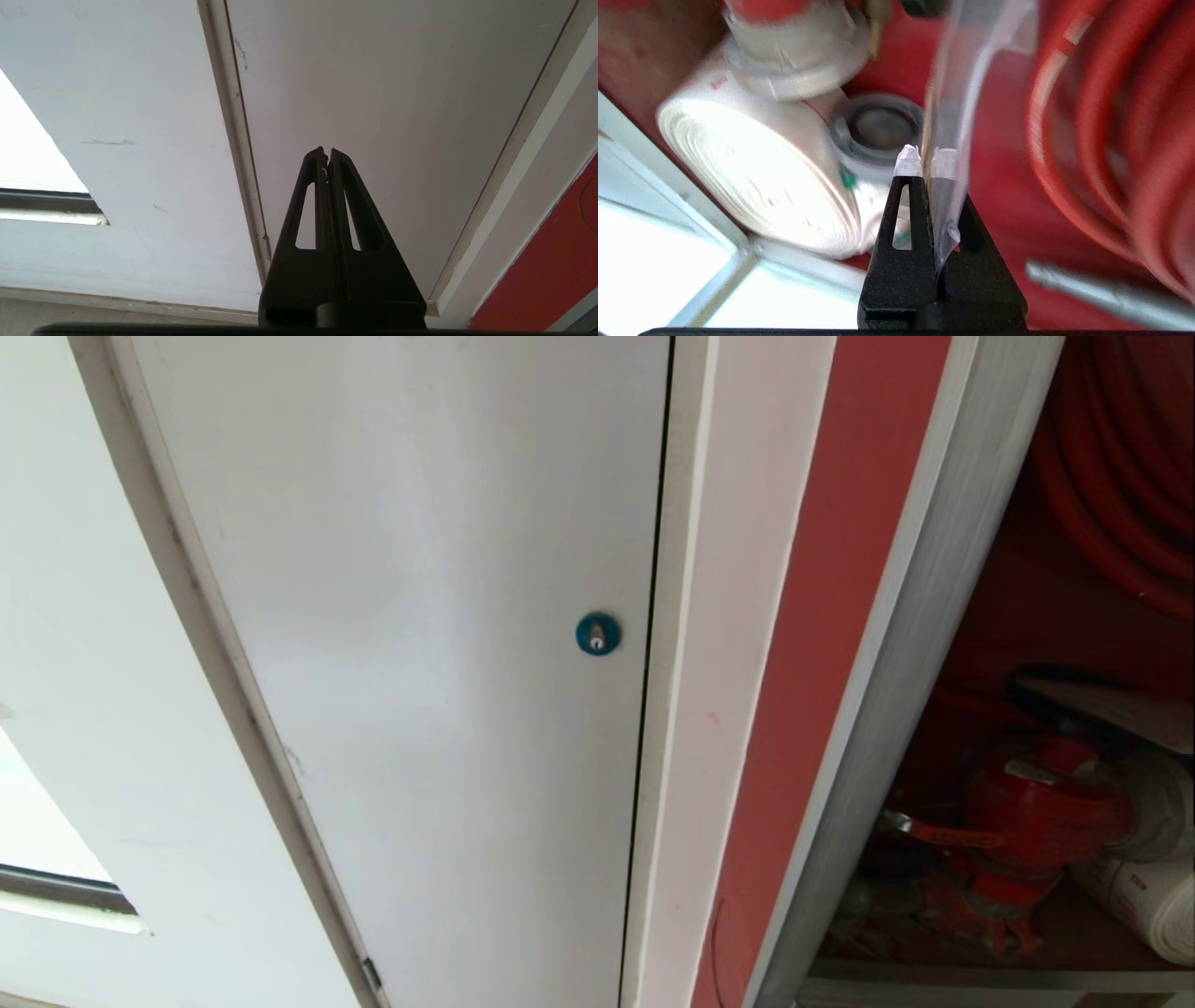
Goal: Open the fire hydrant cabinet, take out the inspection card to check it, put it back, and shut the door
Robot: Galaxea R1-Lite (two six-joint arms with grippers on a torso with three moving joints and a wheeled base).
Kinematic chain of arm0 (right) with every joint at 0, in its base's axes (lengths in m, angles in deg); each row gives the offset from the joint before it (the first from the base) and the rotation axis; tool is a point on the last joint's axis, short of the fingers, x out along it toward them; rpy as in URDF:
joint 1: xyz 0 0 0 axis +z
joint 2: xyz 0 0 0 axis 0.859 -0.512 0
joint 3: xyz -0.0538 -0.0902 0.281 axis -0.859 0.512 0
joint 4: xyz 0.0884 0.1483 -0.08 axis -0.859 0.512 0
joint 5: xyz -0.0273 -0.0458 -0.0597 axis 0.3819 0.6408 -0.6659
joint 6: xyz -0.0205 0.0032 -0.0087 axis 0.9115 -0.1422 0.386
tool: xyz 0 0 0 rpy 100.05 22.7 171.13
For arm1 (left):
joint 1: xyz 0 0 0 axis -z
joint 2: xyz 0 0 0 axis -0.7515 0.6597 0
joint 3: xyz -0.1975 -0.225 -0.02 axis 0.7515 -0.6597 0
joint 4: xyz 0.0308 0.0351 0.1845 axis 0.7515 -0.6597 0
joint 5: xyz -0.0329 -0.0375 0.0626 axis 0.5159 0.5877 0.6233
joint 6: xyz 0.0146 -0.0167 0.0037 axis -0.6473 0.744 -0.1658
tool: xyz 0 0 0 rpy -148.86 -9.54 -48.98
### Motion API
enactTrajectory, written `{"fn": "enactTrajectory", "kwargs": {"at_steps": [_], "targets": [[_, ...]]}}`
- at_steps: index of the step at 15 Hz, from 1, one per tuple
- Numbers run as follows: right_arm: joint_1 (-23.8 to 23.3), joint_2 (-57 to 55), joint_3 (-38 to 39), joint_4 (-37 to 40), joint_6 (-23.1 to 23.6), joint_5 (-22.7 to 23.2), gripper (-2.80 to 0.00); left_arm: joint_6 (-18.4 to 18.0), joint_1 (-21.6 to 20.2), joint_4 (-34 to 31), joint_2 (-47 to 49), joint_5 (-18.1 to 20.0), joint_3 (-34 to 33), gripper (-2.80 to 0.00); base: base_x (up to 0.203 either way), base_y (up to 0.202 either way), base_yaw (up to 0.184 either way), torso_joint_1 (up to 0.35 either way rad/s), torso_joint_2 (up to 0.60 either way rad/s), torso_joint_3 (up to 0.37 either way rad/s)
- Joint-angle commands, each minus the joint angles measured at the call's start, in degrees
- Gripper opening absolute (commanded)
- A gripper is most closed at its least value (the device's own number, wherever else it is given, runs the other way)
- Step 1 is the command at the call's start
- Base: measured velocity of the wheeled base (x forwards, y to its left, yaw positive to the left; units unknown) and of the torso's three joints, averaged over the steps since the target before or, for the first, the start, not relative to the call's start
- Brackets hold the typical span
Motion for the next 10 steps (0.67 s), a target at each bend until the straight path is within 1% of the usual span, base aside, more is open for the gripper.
{"fn": "enactTrajectory", "kwargs": {"at_steps": [1, 5, 7, 10], "targets": [[-1.71, 4.63, 0.08, 0.13, 0.5, 0.12, -2.8, 0.0, 0.01, 0.04, -0.06, -0.02, -0.35, -2.8, 0.0, 0.0, 0.0, 0.0, 0.0, 0.0], [-5.46, 11.43, 0.09, 2.64, 0.36, 0.12, -2.8, 0.0, 0.09, 0.04, -0.06, -0.02, -0.35, -2.8, 0.0, 0.0, 0.0, 0.0, 0.0, 0.0], [-5.87, 13.44, 0.18, 3.03, 0.31, 0.12, -2.8, 0.0, 0.0, 0.04, -0.06, -0.02, -0.35, -2.8, 0.0, 0.0, 0.0, 0.0, 0.0, 0.0], [-5.87, 13.44, 0.05, 2.77, 0.4, 0.12, -2.8, 0.0, 0.05, -0.01, -0.06, -0.02, -0.35, -2.8, 0.0, 0.0, 0.0, 0.0, 0.0, 0.0]]}}
